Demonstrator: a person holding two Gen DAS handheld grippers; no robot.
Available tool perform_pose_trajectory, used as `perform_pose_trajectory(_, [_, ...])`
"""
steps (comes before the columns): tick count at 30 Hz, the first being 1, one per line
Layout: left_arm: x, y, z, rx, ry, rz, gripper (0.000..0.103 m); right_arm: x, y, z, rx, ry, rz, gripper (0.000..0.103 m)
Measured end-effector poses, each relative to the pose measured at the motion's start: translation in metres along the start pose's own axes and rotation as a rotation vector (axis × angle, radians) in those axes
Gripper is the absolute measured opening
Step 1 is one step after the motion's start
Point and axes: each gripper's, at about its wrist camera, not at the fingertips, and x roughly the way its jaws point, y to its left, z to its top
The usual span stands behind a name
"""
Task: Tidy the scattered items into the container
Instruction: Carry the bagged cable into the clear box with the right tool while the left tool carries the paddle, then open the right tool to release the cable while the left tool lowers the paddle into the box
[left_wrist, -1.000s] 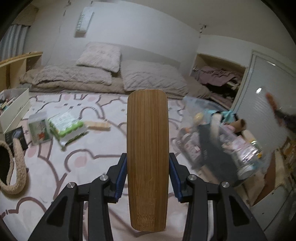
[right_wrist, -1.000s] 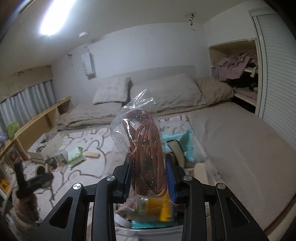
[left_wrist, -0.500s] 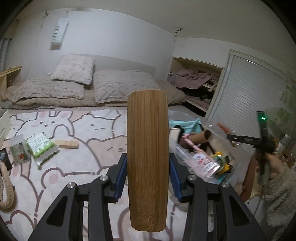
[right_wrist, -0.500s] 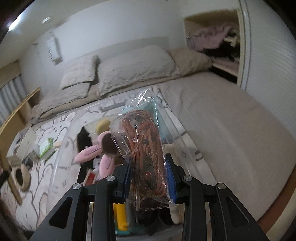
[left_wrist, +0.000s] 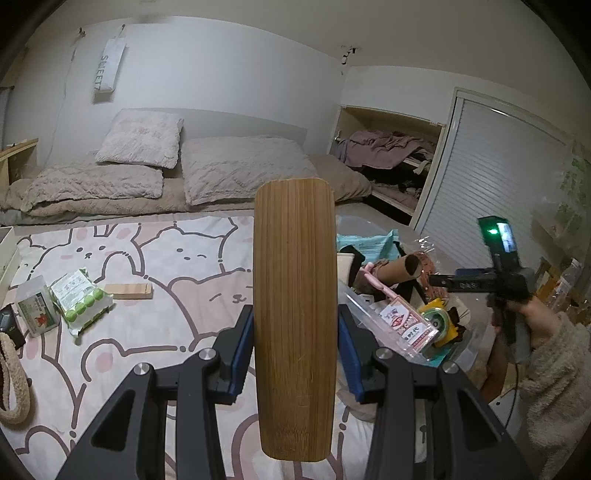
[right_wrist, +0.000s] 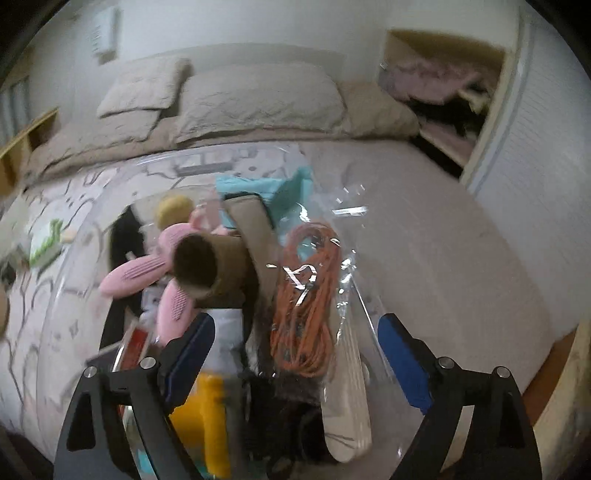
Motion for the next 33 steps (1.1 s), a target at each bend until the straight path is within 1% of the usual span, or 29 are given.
perform_pose_trajectory(3, [0.003, 0.003, 0.0, -0.006, 0.007, 0.003, 0.042, -0.018, -0.004, 0.005, -0.037, -0.067, 0.014, 0.089])
perform_pose_trajectory(4, [0.004, 0.003, 0.0, -0.008, 0.008, 0.003, 0.042, -0.022, -0.006, 0.007, -0.054, -0.092, 0.029, 0.085])
perform_pose_trajectory(5, [0.004, 0.004, 0.0, -0.009, 0.008, 0.003, 0.042, -0.026, -0.009, 0.01, -0.07, -0.11, 0.048, 0.076])
perform_pose_trajectory(6, [0.005, 0.004, 0.0, -0.009, 0.009, 0.004, 0.042, -0.025, -0.012, 0.013, -0.071, -0.111, 0.065, 0.047])
perform_pose_trajectory(7, [0.005, 0.004, 0.0, -0.008, 0.008, 0.005, 0.042, -0.022, -0.016, 0.016, -0.056, -0.099, 0.098, 0.031])
perform_pose_trajectory(8, [0.005, 0.005, 0.001, -0.008, 0.008, 0.005, 0.042, -0.016, -0.02, 0.02, -0.038, -0.08, 0.135, 0.028])
perform_pose_trajectory(9, [0.005, 0.005, 0.001, -0.009, 0.008, 0.006, 0.042, -0.009, -0.021, 0.023, -0.032, -0.06, 0.15, 0.023])
perform_pose_trajectory(13, [0.006, 0.006, 0.002, -0.013, 0.006, 0.007, 0.042, 0.025, -0.024, 0.03, -0.047, 0.041, 0.101, 0.022])
perform_pose_trajectory(15, [0.008, 0.006, 0.002, -0.01, 0.009, 0.01, 0.042, 0.042, -0.026, 0.031, -0.029, 0.091, 0.11, 0.022])
perform_pose_trajectory(17, [0.01, 0.006, 0.003, -0.007, 0.013, 0.01, 0.042, 0.052, -0.026, 0.034, -0.025, 0.112, 0.122, 0.022])
perform_pose_trajectory(21, [0.016, 0.004, 0.007, -0.005, 0.021, -0.005, 0.042, 0.071, -0.017, 0.042, -0.072, 0.158, 0.117, 0.022])
perform_pose_trajectory(24, [0.023, -0.002, 0.012, -0.001, 0.024, -0.032, 0.042, 0.091, -0.013, 0.041, -0.119, 0.242, 0.109, 0.021])
perform_pose_trajectory(26, [0.027, -0.007, 0.015, 0.002, 0.027, -0.051, 0.042, 0.093, -0.013, 0.041, -0.142, 0.255, 0.103, 0.021])
perform_pose_trajectory(30, [0.042, -0.018, 0.024, -0.008, 0.039, -0.104, 0.042, 0.088, -0.014, 0.039, -0.154, 0.244, 0.129, 0.021])
perform_pose_trajectory(33, [0.053, -0.029, 0.035, -0.01, 0.044, -0.146, 0.042, 0.079, -0.019, 0.035, -0.126, 0.221, 0.161, 0.021])
